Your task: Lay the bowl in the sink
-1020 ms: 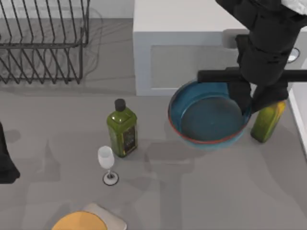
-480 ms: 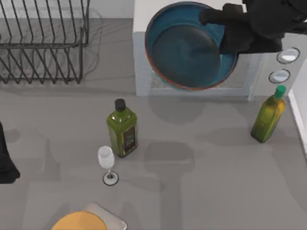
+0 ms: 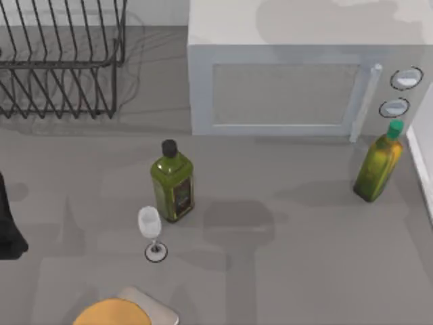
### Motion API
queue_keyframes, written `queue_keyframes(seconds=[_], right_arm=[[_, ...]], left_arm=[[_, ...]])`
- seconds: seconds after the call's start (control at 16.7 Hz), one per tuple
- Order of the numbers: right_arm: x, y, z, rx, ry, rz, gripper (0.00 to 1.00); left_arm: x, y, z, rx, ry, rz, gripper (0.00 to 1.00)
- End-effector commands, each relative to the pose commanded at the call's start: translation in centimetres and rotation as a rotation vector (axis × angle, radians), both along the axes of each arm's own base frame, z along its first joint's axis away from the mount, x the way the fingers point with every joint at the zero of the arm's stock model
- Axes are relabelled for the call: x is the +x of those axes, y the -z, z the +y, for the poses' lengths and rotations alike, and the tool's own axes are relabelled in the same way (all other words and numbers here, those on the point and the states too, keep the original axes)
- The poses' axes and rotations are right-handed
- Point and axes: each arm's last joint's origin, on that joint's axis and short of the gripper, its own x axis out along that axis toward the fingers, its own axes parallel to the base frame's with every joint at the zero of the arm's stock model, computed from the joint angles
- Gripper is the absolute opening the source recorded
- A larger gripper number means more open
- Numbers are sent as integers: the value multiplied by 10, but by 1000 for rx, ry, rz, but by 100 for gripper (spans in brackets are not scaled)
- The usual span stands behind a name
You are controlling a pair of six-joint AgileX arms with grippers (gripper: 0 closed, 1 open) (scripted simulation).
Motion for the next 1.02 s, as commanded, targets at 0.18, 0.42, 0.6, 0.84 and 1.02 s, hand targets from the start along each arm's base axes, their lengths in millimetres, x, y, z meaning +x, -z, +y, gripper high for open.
queue_keyframes(seconds=[0.18, 0.42, 0.6, 0.84, 1.02], right_arm=[[9, 32, -54, 30, 79, -183, 0], [-13, 96, -138, -11, 215, -315, 0], [-50, 133, -195, -101, 360, -367, 0], [-86, 148, -227, -222, 463, -429, 0], [-89, 148, -228, -234, 469, -436, 0]], left_arm=[[0, 0, 0, 0, 0, 0, 100], [0, 0, 0, 0, 0, 0, 100], [0, 0, 0, 0, 0, 0, 100], [0, 0, 0, 0, 0, 0, 100], [0, 0, 0, 0, 0, 0, 100]])
